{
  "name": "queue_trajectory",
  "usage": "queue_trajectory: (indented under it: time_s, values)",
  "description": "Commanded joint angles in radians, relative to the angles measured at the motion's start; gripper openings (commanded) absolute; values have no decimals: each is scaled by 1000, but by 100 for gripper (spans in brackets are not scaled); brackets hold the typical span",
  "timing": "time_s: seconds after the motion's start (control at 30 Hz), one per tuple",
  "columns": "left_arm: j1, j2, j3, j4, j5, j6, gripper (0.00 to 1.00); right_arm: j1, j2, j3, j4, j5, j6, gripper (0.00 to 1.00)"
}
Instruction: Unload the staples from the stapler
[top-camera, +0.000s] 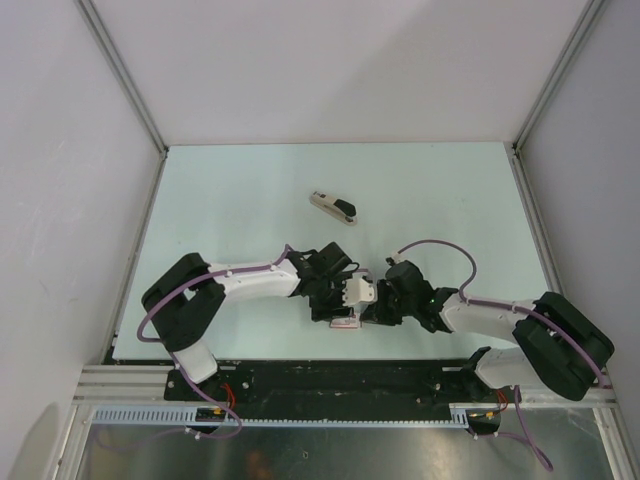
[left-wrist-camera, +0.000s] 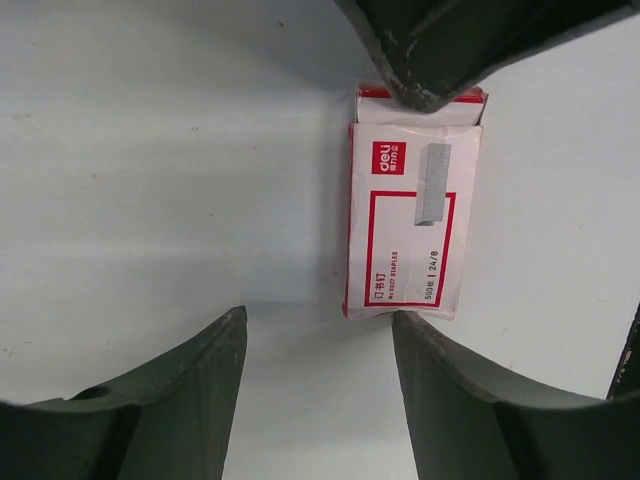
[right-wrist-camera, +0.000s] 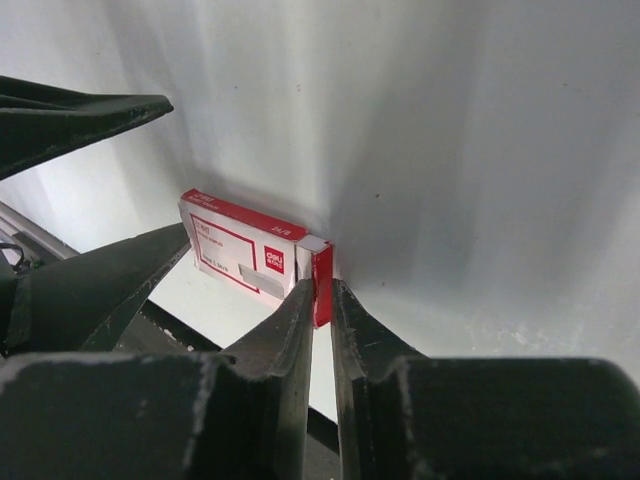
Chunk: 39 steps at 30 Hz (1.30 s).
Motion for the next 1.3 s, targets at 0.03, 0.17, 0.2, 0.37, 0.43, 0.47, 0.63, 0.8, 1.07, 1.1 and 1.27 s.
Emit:
queue_trajectory:
  time_s: [0.03,0.17,0.2,0.37,0.43,0.47,0.63,0.8,1.07,1.1,1.27]
  values:
    - [-5,2,37,22,0,-13,66,16,0,34,12,-3,9,17]
    - [-1,-4,28,22,-7,-20,69,8,-21,34,-14,-1,3,17]
    - [2,-11,23,21,-11,-23,71,2,-31,34,-24,-2,-1,17]
    - [61,-106,-7,16,-70,-26,82,-54,-123,35,-119,-2,-45,21]
    - [102,-162,-8,-4,-80,-31,86,-81,-168,38,-158,-7,-67,23]
    - [121,-194,-3,-20,-84,-34,90,-93,-187,42,-179,-12,-78,25]
    - [214,-367,18,-89,-90,-51,99,-144,-241,81,-255,-46,-130,36]
    - [302,-525,61,-132,-162,-119,99,-175,-261,161,-314,-41,-208,80]
    - [527,-737,18,-146,-224,-169,99,-232,-221,385,-507,77,-371,99]
    - [557,-759,6,-146,-225,-175,99,-241,-221,406,-517,84,-386,99]
    - [770,-826,-27,-142,-118,-218,100,-279,-215,507,-561,104,-435,99]
